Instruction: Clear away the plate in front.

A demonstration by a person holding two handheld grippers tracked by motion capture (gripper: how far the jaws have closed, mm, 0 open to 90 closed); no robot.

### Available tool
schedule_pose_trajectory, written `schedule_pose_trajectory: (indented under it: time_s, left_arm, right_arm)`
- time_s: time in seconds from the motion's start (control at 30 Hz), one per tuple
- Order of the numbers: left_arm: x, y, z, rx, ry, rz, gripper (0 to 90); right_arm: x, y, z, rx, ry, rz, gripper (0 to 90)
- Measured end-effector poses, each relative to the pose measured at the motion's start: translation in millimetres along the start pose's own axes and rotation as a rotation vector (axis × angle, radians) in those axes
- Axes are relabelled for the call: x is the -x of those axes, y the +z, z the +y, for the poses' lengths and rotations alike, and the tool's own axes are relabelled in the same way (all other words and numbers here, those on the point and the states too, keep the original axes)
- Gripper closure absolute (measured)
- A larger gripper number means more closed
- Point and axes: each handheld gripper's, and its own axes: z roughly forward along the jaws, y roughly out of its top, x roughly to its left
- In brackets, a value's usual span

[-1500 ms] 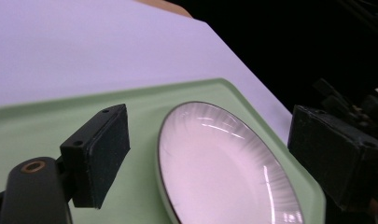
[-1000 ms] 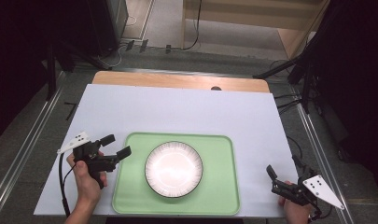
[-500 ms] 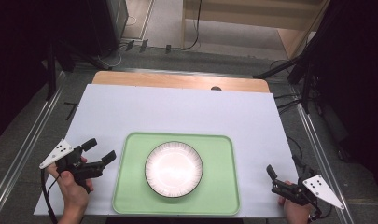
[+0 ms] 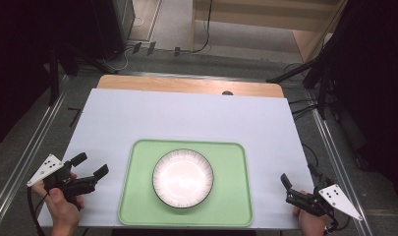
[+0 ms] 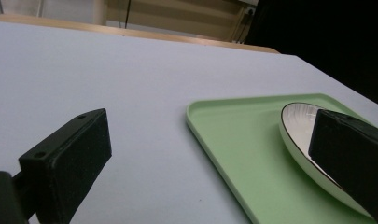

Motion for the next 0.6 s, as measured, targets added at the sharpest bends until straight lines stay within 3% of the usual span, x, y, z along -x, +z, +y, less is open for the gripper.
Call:
schedule_pose_trajectory:
  time_s: [0.13, 0.47, 0.6]
  left_arm:
    - [-1.9, -3.3, -2.9, -0.014, 0.007, 0.012, 0.0]
    - [-13.6, -13.7, -9.7, -0.028, -0.037, 0.046, 0.0]
    - [-11.9, -11.7, -10.5, -0.040, -0.024, 0.051, 0.0]
  right_arm:
    - [0.5, -0.2, 0.0, 0.003, 0.002, 0.000, 1.7]
    - [1.5, -0.7, -0.1, 0.008, 0.009, -0.001, 1.8]
    - [1.0, -0.5, -0.1, 0.006, 0.004, 0.001, 1.7]
